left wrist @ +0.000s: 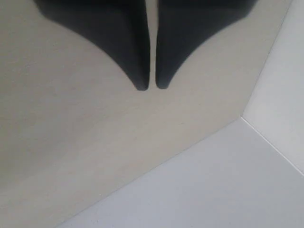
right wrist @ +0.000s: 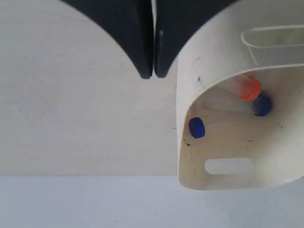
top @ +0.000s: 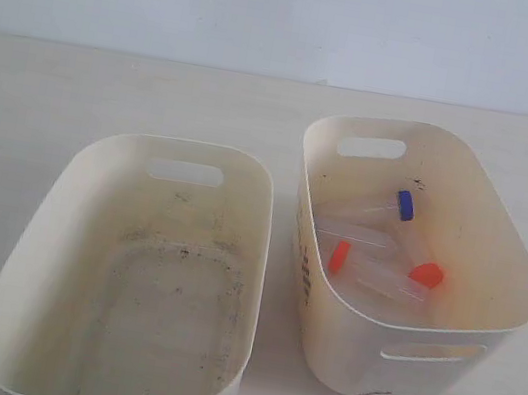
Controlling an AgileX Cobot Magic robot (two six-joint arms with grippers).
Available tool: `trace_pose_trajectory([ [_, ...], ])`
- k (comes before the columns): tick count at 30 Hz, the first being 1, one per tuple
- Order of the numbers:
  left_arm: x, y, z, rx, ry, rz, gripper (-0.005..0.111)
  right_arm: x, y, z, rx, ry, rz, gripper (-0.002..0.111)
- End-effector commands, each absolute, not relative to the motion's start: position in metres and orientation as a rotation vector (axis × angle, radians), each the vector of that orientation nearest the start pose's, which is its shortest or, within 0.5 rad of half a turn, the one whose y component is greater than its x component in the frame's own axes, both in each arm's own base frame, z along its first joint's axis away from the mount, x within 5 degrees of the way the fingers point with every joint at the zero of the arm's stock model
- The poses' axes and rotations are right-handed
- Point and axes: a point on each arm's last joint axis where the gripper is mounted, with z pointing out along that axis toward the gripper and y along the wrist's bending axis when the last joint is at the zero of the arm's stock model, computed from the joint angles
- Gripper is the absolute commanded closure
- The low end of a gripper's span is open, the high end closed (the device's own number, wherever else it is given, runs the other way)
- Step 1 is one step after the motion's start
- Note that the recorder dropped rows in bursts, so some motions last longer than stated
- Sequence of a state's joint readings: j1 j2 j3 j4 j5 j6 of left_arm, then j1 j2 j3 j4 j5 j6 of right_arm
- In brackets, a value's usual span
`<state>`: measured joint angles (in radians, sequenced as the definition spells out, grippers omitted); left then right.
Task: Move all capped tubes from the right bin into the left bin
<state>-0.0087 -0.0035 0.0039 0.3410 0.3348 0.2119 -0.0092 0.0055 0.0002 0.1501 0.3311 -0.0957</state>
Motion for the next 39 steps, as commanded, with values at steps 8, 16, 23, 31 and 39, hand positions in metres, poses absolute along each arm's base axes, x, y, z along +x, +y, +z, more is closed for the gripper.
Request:
trace_pose_trajectory([
  [8,0.054,0.009,0.185,0.411,1.772,0.468,0.103,0.032,-0.009,0.266,0.159,0.819,0.094,0.107],
  [16,0.054,0.009,0.185,0.411,1.772,0.468,0.103,0.079,0.004,0.353,0.021,1.671,0.086,0.107],
  [23,0.054,0.009,0.185,0.411,1.772,0.468,0.103,0.157,0.01,0.352,-0.04,2.095,0.137,0.107],
  [31,0.054,0.009,0.185,0.411,1.772,0.468,0.103,0.177,0.027,0.343,-0.356,2.148,0.229,0.107],
  [39,0.054,0.009,0.185,0.411,1.772,0.468,0.103,0.211,0.071,0.342,-1.117,1.935,0.162,0.107],
])
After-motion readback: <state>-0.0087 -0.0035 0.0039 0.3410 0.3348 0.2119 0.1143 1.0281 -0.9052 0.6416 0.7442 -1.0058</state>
